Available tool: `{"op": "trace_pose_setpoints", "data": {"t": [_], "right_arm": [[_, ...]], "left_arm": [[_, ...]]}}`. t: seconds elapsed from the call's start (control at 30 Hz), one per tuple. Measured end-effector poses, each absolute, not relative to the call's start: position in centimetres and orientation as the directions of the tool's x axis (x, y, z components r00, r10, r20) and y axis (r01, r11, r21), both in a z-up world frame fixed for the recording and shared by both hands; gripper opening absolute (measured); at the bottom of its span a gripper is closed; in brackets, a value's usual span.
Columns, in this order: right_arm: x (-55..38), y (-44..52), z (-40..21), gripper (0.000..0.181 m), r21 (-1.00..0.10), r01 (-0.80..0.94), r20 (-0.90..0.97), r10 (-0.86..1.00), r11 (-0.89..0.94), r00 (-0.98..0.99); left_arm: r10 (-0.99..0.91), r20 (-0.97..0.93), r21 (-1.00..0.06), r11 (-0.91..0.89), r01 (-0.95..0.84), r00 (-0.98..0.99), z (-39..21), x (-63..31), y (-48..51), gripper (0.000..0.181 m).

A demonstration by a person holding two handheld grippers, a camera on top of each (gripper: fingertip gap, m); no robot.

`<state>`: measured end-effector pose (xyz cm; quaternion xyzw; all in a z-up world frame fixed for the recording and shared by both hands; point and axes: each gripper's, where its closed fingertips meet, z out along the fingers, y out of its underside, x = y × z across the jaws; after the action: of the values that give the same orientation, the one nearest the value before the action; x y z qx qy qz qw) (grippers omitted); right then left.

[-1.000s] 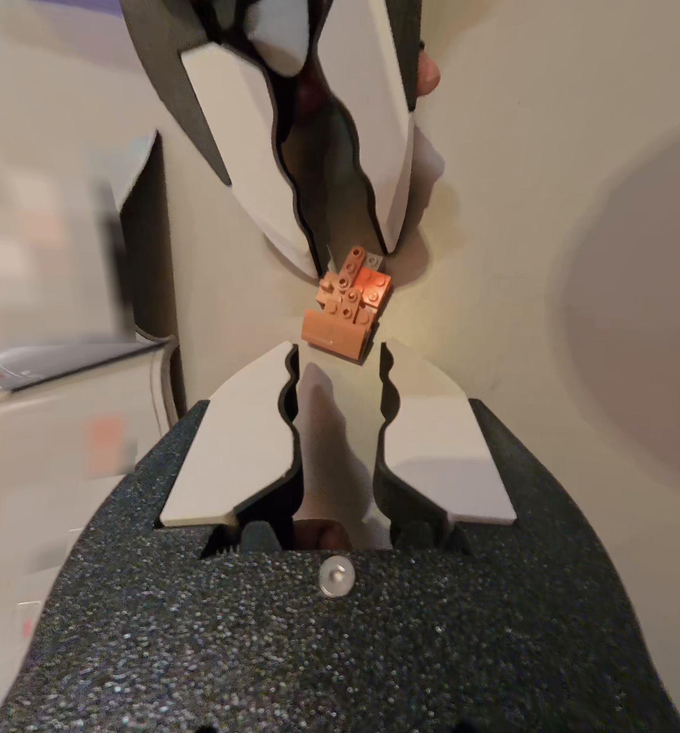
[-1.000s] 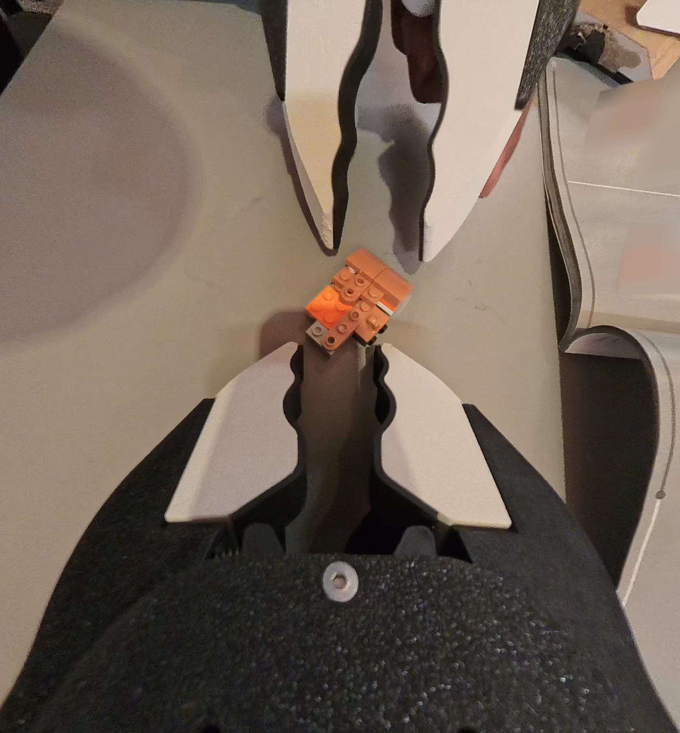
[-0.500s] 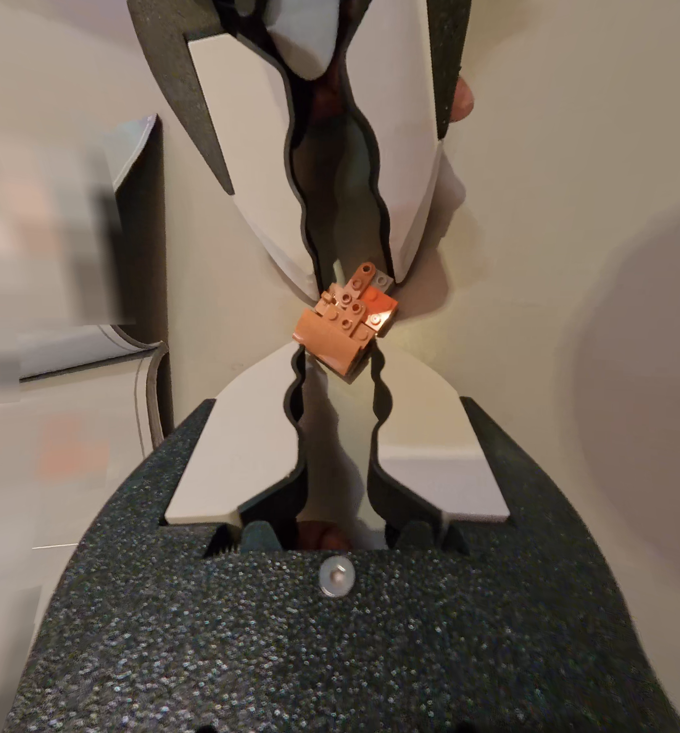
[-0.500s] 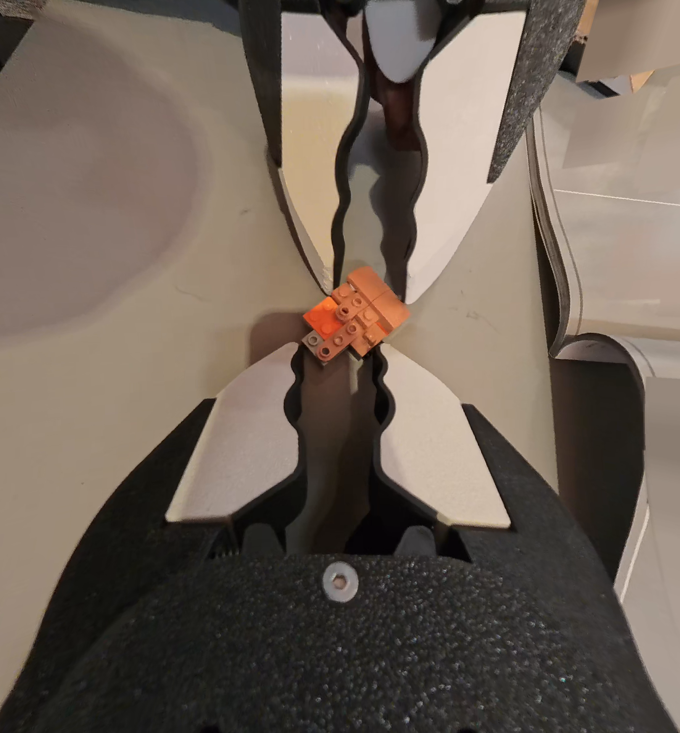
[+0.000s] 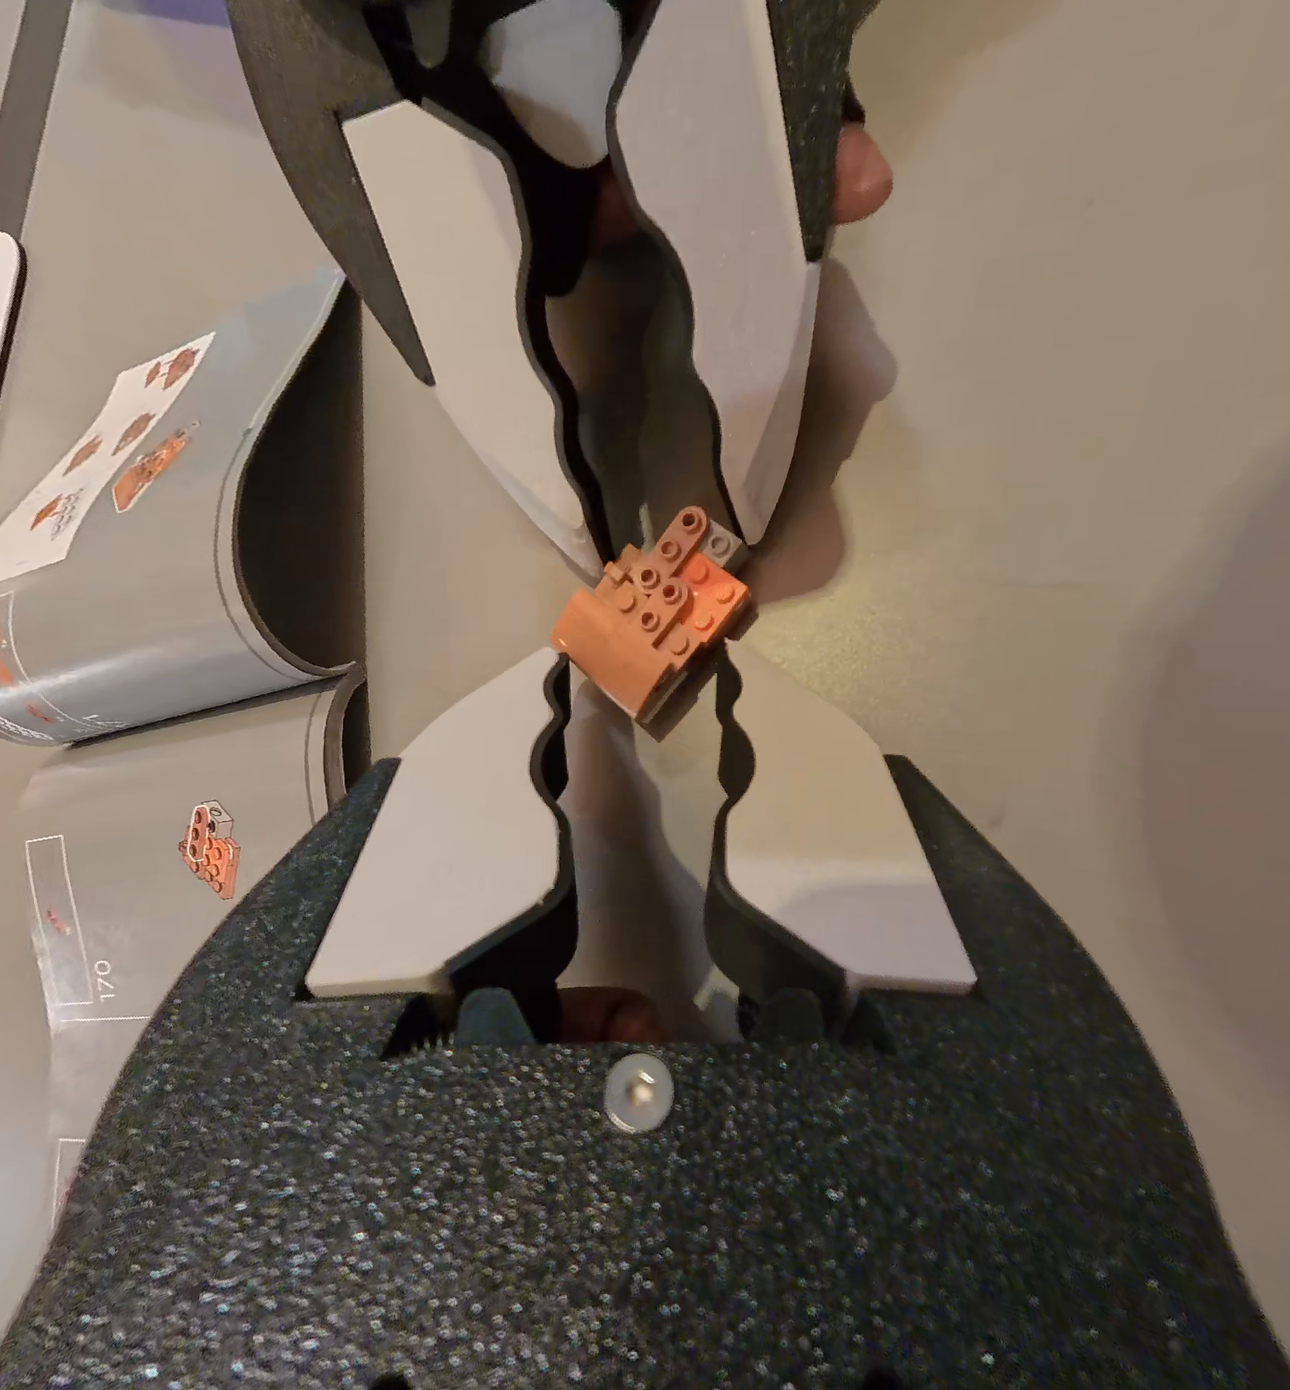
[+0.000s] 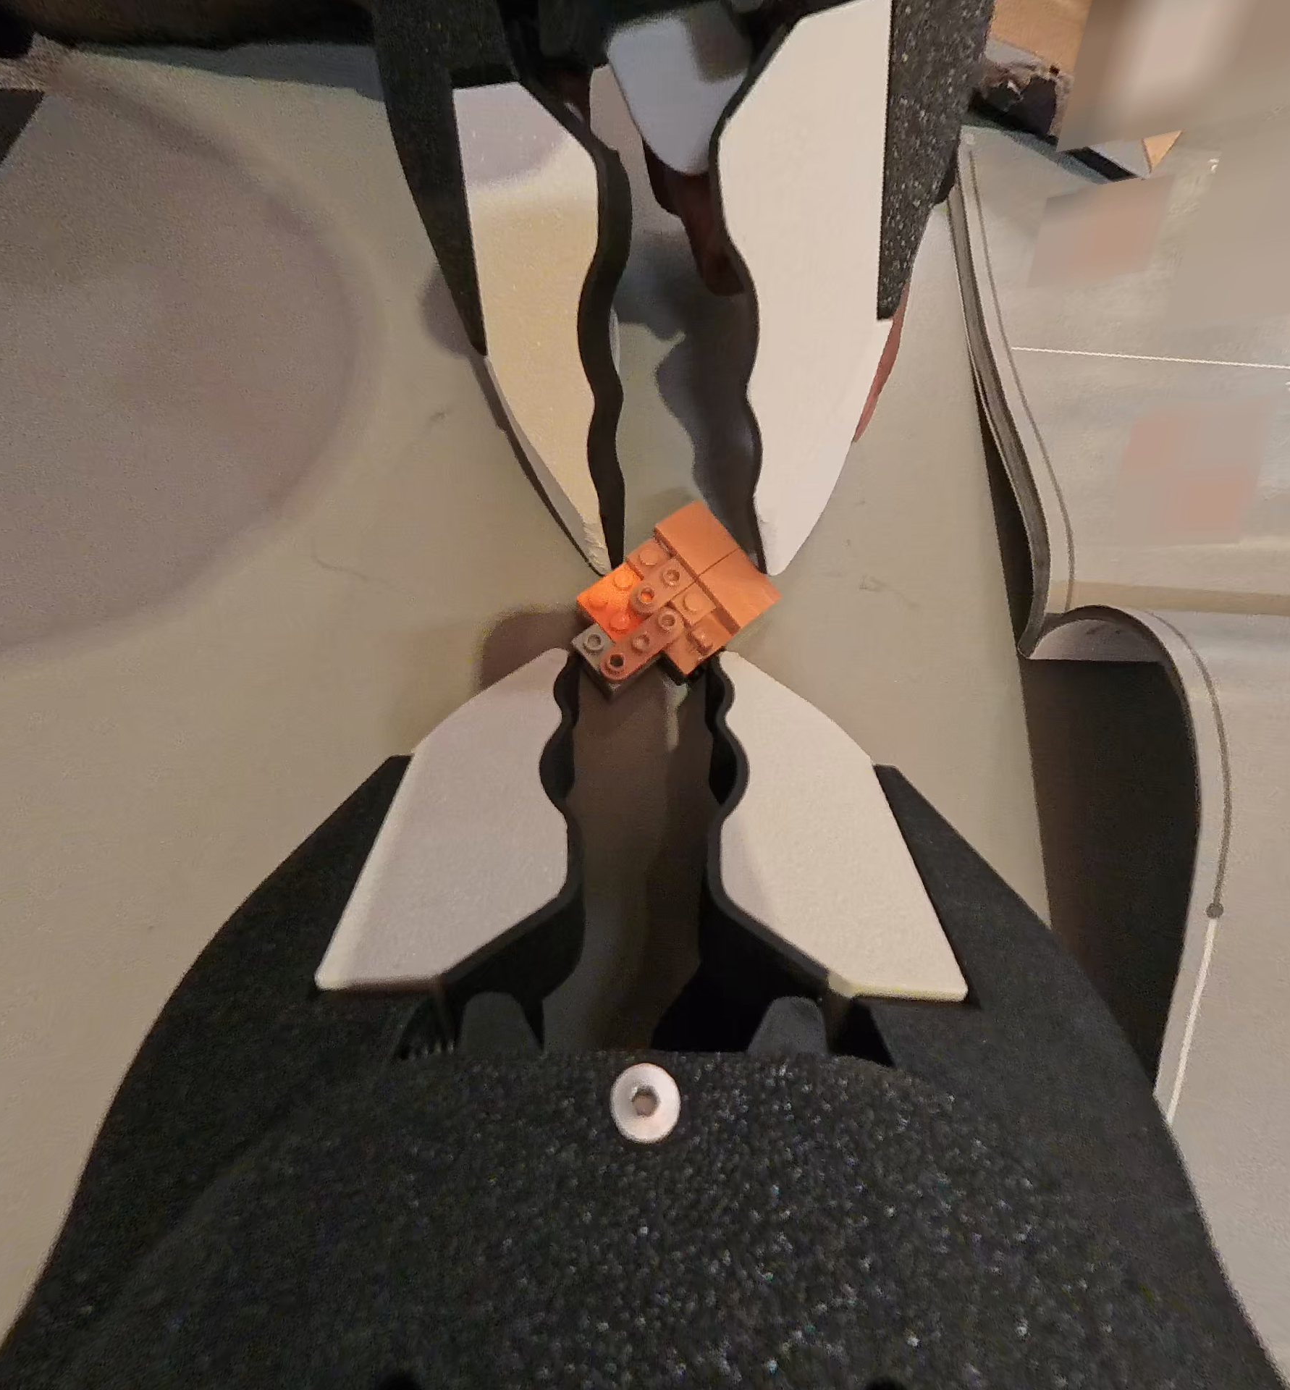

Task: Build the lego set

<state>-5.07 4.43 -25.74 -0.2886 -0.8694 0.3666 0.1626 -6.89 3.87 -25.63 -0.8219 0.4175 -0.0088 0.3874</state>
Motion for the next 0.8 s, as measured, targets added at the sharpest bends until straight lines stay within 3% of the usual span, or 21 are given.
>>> {"op": "trace_pose_setpoints", "data": {"t": [0.8], "right_arm": [[-6.5,6.2,-23.1,0.031,-0.841,0.468,-0.124,0.743,0.273,-0.657]], "left_arm": [[-0.553,-0.348,-0.741,-0.332,-0.583,0.757,-24.4,-7.7,6.3,0.047]]}}
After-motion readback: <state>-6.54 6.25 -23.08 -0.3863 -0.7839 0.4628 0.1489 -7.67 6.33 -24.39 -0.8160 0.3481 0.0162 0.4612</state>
